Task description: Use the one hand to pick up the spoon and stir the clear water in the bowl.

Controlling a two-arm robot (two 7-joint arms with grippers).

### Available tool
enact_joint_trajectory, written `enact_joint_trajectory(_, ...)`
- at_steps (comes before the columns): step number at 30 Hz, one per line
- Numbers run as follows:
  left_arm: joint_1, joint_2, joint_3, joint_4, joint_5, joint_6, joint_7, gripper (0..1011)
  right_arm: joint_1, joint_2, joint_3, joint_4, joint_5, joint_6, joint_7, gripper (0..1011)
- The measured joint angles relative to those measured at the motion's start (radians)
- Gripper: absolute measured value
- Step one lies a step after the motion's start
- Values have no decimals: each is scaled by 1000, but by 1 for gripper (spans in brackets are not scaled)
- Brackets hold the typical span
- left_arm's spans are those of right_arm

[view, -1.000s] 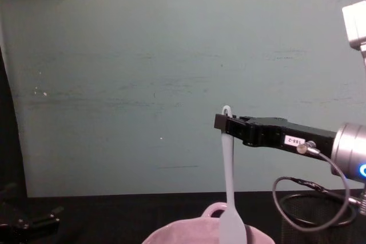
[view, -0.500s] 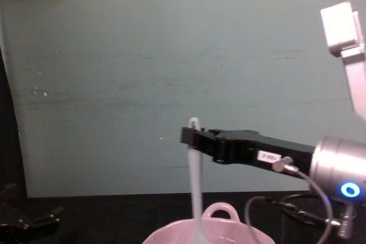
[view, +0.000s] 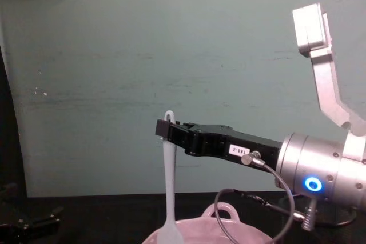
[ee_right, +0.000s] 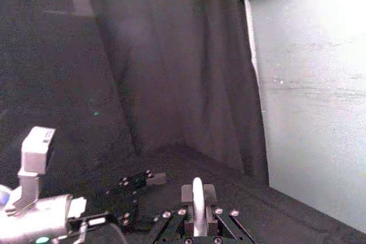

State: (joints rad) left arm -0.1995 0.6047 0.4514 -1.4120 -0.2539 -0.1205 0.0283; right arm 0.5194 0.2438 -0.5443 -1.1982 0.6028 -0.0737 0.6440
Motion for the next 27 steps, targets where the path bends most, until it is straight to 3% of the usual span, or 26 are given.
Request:
enact_joint_trajectory(4, 0, 0, 0, 0, 0, 0, 0, 1011, 31, -21, 14, 72, 6, -25, 7, 116)
enact_joint_trajectory(11, 0, 0, 0, 0, 0, 0, 0, 1011, 41, -21, 44, 108, 5, -41, -11, 116)
enact_joint_trajectory(21, 0, 0, 0, 0, 0, 0, 0, 1011, -30, 45, 95, -1, -7, -26, -68, 116)
enact_joint_trajectory(27, 0, 0, 0, 0, 0, 0, 0, 1011, -62, 66, 100, -50, -17, -9, -80, 116)
